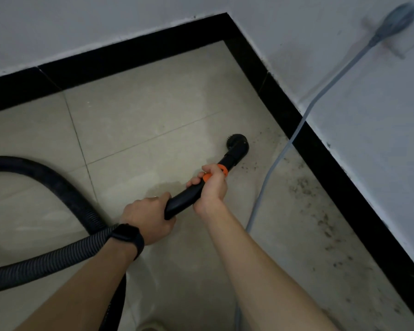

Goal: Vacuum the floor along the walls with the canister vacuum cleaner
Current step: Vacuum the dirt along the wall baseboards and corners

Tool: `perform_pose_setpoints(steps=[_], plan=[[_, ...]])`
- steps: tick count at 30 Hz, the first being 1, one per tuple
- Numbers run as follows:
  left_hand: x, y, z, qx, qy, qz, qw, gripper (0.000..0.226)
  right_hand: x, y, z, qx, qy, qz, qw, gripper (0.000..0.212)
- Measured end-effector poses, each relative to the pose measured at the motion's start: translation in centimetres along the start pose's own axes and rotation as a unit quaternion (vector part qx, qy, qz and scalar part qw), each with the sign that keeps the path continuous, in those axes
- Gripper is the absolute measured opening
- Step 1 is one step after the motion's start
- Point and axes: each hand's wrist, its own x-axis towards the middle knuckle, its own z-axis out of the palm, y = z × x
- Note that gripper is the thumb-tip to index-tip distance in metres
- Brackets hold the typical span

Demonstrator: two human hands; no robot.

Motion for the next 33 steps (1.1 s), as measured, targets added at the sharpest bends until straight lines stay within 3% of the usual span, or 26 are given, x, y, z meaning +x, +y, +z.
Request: perform_pose_setpoints(steps=[8, 22, 33], plan=[[2.4, 4.6, 0.8, -0.007, 0.013, 0.032, 0.999, 0.025, 1.5, -4.2, -1.7, -0.008, 0.052, -0.060, 0.997, 0.012], [6.9, 9.1, 1.3, -0.063, 0.025, 0.046, 0.997, 0.029, 4.4, -9.3, -2.2, -0.054, 0.073, -0.111, 0.990, 0.010], [8.6, 9.0, 2.2, -0.224, -0.030, 0.021, 0.974, 0.016, 5.8, -10.0, -0.7, -0.149, 0.105, -0.154, 0.971, 0.015]])
